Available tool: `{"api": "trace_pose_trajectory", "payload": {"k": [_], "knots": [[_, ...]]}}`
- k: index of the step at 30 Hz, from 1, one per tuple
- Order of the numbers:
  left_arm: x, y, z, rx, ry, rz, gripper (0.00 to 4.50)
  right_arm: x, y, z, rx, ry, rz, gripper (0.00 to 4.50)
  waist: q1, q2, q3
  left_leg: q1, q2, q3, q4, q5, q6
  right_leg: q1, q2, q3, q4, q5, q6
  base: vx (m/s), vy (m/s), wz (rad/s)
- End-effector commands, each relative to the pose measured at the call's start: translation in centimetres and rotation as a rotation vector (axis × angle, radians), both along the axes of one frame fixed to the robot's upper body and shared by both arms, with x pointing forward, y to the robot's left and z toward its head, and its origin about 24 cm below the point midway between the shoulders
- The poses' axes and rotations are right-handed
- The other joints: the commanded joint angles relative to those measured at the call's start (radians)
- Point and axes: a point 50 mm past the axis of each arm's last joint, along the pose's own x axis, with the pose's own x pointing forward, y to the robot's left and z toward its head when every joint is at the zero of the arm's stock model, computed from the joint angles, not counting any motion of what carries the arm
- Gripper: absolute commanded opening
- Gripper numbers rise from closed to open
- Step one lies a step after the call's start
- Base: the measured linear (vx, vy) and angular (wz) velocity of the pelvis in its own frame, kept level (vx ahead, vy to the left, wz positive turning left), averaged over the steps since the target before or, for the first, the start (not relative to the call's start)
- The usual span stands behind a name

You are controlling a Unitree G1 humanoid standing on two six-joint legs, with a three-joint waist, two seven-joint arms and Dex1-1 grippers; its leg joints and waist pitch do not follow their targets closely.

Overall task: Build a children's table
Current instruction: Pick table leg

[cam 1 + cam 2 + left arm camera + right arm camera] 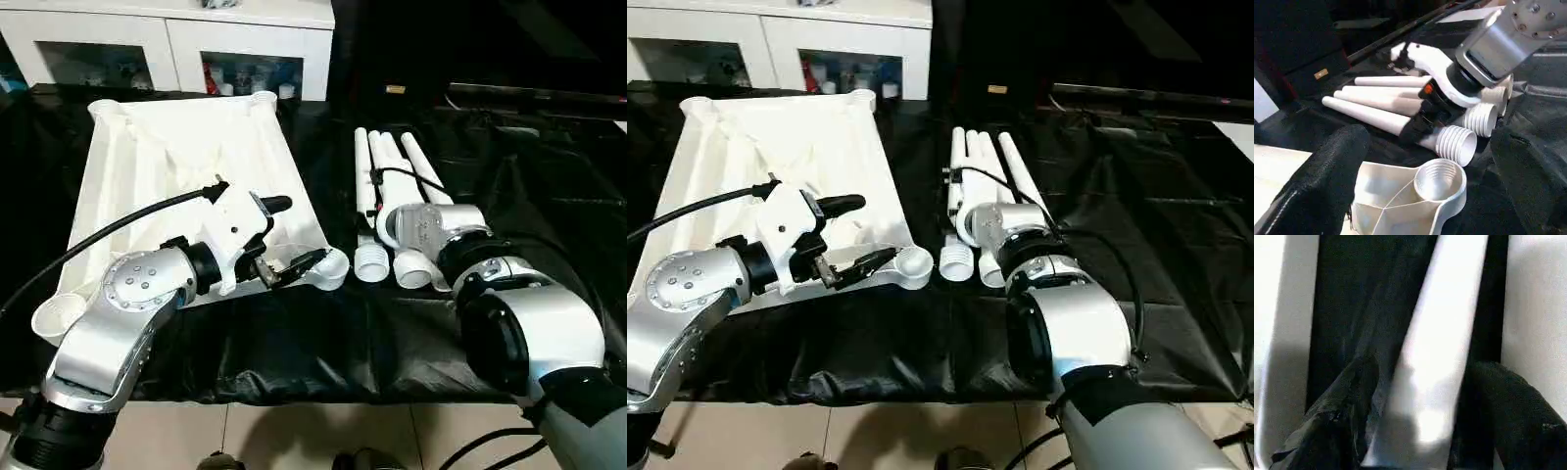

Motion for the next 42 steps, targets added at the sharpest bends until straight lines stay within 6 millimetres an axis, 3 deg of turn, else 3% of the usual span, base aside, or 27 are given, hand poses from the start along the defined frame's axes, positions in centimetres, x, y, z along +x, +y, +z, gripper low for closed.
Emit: {"api": "trace_pose_trajectory", "payload": {"k": [1, 18, 26, 27, 28, 29, 32, 35, 36, 37, 41, 42], "knots": [[-0.1, -0.3, 0.1, -0.005, 0.004, -0.007, 4.5, -0.5, -0.3, -1.0, 0.009, 0.047, -0.016, 3.25, -0.002, 0.007, -0.083, -0.004, 0.009, 0.018, -0.067, -0.168, -0.02, 0.063, -0.049, 0.026, -0.067, -0.232, -0.173, 0.0, 0.0, 0.0], [0.3, -0.7, 0.1, -0.014, -0.004, -0.009, 4.5, -0.5, -0.3, -0.9, 0.102, 0.063, -0.06, 1.99, -0.003, 0.011, -0.084, -0.002, 0.008, 0.017, -0.067, -0.182, -0.02, 0.063, -0.047, 0.025, -0.068, -0.229, -0.179, 0.0, 0.0, 0.0], [0.6, -0.7, 0.4, -0.025, -0.021, -0.002, 4.5, -0.3, -1.1, -0.7, 0.152, 0.043, -0.12, 1.91, -0.002, 0.016, -0.085, -0.001, 0.009, 0.017, -0.067, -0.183, -0.022, 0.065, -0.047, 0.024, -0.067, -0.211, -0.188, 0.0, 0.0, 0.0], [0.7, -0.7, 0.4, -0.031, -0.024, 0.003, 4.5, -0.1, -1.2, -0.5, 0.164, 0.019, -0.129, 1.91, -0.001, 0.03, -0.085, 0.0, 0.008, 0.015, -0.066, -0.184, -0.026, 0.064, -0.048, 0.024, -0.065, -0.208, -0.19, 0.0, 0.0, 0.0], [0.7, -0.7, 0.4, -0.031, -0.024, 0.004, 4.5, 0.0, -1.2, -0.5, 0.164, 0.018, -0.129, 1.9, -0.002, 0.022, -0.085, -0.001, 0.008, 0.017, -0.066, -0.191, -0.024, 0.064, -0.047, 0.024, -0.069, -0.208, -0.19, 0.0, 0.0, 0.0], [0.9, -0.8, 0.4, -0.038, -0.029, 0.011, 4.5, 0.2, -1.5, 0.0, 0.185, -0.018, -0.132, 1.89, -0.001, 0.027, -0.085, 0.0, 0.008, 0.016, -0.066, -0.191, -0.025, 0.065, -0.048, 0.024, -0.067, -0.206, -0.192, 0.0, 0.0, 0.0], [1.3, -0.9, 0.6, -0.051, -0.041, 0.025, 4.5, 0.5, -1.8, 0.5, 0.22, -0.05, -0.135, 1.89, -0.002, 0.029, -0.088, 0.0, 0.008, 0.016, -0.064, -0.188, -0.021, 0.068, -0.046, 0.024, -0.067, -0.184, -0.202, 0.0, 0.0, 0.0], [2.3, -1.0, 1.1, -0.083, -0.067, 0.084, 4.5, 1.0, -2.7, 1.5, 0.274, -0.113, -0.148, 1.89, 0.001, 0.04, -0.089, 0.002, 0.008, 0.016, -0.063, -0.18, -0.011, 0.068, -0.045, 0.023, -0.065, -0.139, -0.222, 0.0, 0.0, 0.0], [2.6, -1.0, 1.2, -0.099, -0.068, 0.107, 4.5, 1.2, -3.0, 1.9, 0.274, -0.138, -0.143, 1.89, 0.001, 0.036, -0.089, 0.001, 0.007, 0.016, -0.061, -0.177, -0.006, 0.071, -0.044, 0.023, -0.064, -0.126, -0.227, 0.0, 0.0, 0.0], [2.9, -1.0, 1.4, -0.116, -0.068, 0.126, 4.5, 1.4, -3.2, 2.3, 0.273, -0.173, -0.133, 1.89, 0.002, 0.042, -0.089, -0.001, 0.006, 0.015, -0.061, -0.172, -0.003, 0.074, -0.044, 0.022, -0.063, -0.125, -0.231, 0.0, 0.0, 0.0], [3.5, -1.3, 1.9, -0.198, -0.074, 0.151, 4.5, 1.7, -3.5, 3.5, 0.305, -0.26, -0.099, 1.89, 0.001, 0.038, -0.09, -0.004, 0.004, 0.015, -0.06, -0.16, 0.01, 0.079, -0.045, 0.022, -0.067, -0.128, -0.238, 0.0, 0.0, 0.0], [3.6, -1.5, 2.1, -0.226, -0.077, 0.157, 4.5, 1.8, -3.6, 3.8, 0.317, -0.296, -0.086, 1.89, 0.001, 0.046, -0.09, -0.004, 0.005, 0.014, -0.059, -0.161, 0.01, 0.079, -0.046, 0.022, -0.068, -0.133, -0.239, 0.0, 0.0, 0.0]]}}
